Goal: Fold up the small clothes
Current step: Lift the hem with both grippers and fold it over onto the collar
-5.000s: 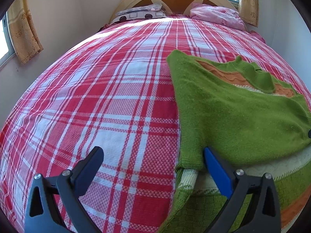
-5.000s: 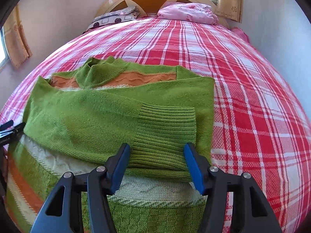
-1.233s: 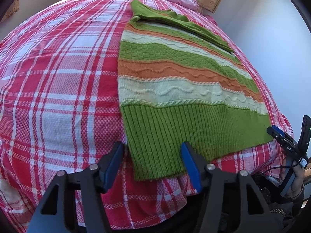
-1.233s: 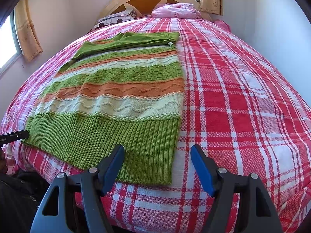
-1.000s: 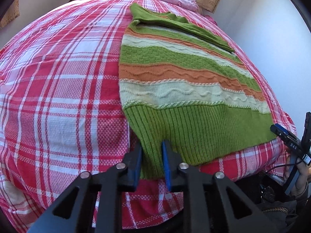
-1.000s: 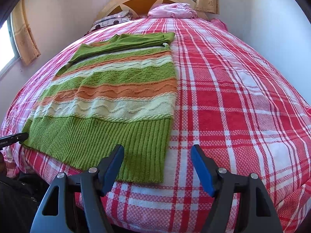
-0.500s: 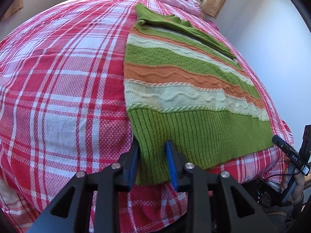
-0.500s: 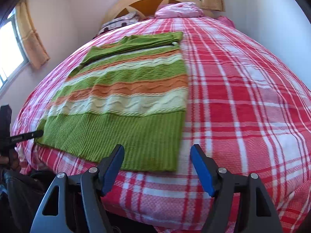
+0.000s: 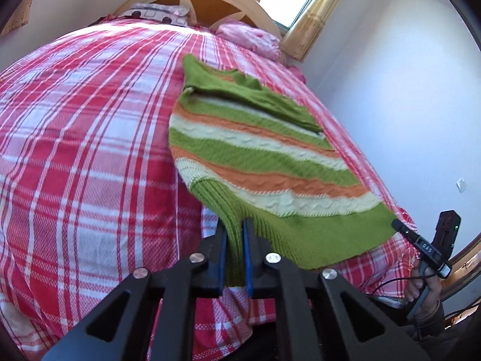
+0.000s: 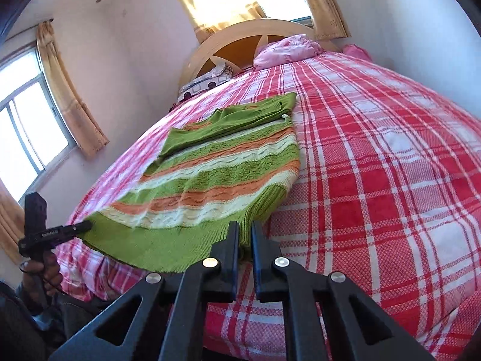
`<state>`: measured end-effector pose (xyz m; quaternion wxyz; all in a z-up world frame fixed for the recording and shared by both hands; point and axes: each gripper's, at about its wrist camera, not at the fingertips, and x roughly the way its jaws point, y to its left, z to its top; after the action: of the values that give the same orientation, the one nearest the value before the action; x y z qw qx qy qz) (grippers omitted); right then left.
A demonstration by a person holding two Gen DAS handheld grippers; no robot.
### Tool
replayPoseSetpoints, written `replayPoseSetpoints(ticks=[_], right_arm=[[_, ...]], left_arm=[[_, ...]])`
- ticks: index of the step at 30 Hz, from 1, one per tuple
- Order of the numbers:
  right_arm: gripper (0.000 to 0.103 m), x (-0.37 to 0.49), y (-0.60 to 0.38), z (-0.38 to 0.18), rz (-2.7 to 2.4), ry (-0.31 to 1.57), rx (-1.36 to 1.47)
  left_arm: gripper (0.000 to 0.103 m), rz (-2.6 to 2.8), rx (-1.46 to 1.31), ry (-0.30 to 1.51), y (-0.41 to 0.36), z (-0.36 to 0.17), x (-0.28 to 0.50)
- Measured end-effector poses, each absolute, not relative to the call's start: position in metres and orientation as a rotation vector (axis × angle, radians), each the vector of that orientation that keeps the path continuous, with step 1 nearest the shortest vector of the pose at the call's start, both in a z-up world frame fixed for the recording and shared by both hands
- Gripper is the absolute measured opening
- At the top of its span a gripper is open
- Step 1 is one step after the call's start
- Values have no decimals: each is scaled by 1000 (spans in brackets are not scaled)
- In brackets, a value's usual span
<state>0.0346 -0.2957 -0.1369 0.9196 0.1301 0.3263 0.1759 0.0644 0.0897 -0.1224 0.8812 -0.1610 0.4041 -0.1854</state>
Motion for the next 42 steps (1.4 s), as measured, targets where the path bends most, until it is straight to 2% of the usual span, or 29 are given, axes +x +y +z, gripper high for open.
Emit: replayPoseSetpoints(ticks=[2, 4, 26, 42], right_arm=[[5, 36, -299, -129, 367, 650, 291], [4, 38, -302, -117, 378, 619, 313], [3, 113, -287, -29, 438, 460, 319], [3, 205, -269, 5, 437, 451, 307]], left_arm=[[10, -389, -334, 833, 90, -119, 68], [5, -385, -333, 826, 90, -116, 73], [5, -402, -461, 673, 113, -60, 137], [5, -366, -482, 635, 109, -35, 220]])
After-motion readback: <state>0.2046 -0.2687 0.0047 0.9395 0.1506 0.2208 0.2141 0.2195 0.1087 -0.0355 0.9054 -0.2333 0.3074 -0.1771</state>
